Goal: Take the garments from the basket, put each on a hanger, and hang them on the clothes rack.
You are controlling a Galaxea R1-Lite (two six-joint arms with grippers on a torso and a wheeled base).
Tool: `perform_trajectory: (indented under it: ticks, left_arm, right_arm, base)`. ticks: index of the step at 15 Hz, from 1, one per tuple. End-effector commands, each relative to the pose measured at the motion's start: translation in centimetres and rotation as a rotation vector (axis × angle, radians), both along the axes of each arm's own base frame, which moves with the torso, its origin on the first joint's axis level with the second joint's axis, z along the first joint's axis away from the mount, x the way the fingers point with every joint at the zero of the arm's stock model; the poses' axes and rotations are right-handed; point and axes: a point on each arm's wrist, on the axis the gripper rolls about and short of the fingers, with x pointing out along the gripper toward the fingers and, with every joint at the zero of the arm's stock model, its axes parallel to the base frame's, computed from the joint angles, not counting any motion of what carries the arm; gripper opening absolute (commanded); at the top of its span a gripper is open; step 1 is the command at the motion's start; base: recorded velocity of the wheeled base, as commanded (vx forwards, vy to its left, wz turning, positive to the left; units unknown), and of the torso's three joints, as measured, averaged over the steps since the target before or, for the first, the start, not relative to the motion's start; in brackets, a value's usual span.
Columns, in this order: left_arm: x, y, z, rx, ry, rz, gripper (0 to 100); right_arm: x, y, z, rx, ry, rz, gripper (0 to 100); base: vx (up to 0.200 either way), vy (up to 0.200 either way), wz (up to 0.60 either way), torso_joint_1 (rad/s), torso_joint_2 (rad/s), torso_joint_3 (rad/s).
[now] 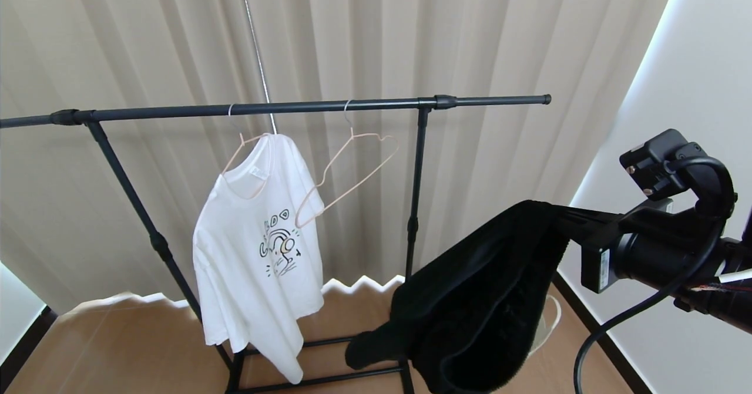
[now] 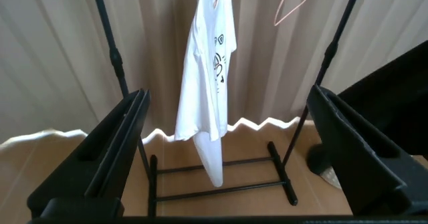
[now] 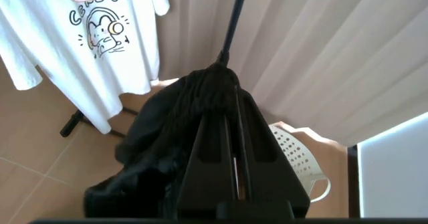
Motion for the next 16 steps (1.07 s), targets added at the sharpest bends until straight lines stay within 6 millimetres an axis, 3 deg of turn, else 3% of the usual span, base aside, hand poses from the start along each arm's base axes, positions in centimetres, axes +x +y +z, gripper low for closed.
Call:
perform_trajectory:
  ticks: [1, 13, 16]
  left_arm:
    - [0.01, 0.00, 0.00, 0.000, 0.001, 0.000, 100]
    - [0.01, 0.00, 0.00, 0.000, 0.001, 0.000, 100]
    - [0.01, 0.00, 0.00, 0.000, 0.001, 0.000, 100]
  right_arm:
    - [0.06, 0.05, -0.23, -0.005, 0.009, 0.000, 0]
    - [0.10, 0.08, -0.48, -0.014, 0.015, 0.001, 0]
    - [0.05, 0.04, -0.41, -0.013, 0.012, 0.002, 0]
  base:
    - [0.000, 0.000, 0.00, 0.000, 0.00, 0.000]
    - [0.000, 0.000, 0.05, -0.001, 0.00, 0.001]
    - [0.000, 0.000, 0.60, 0.001, 0.00, 0.005]
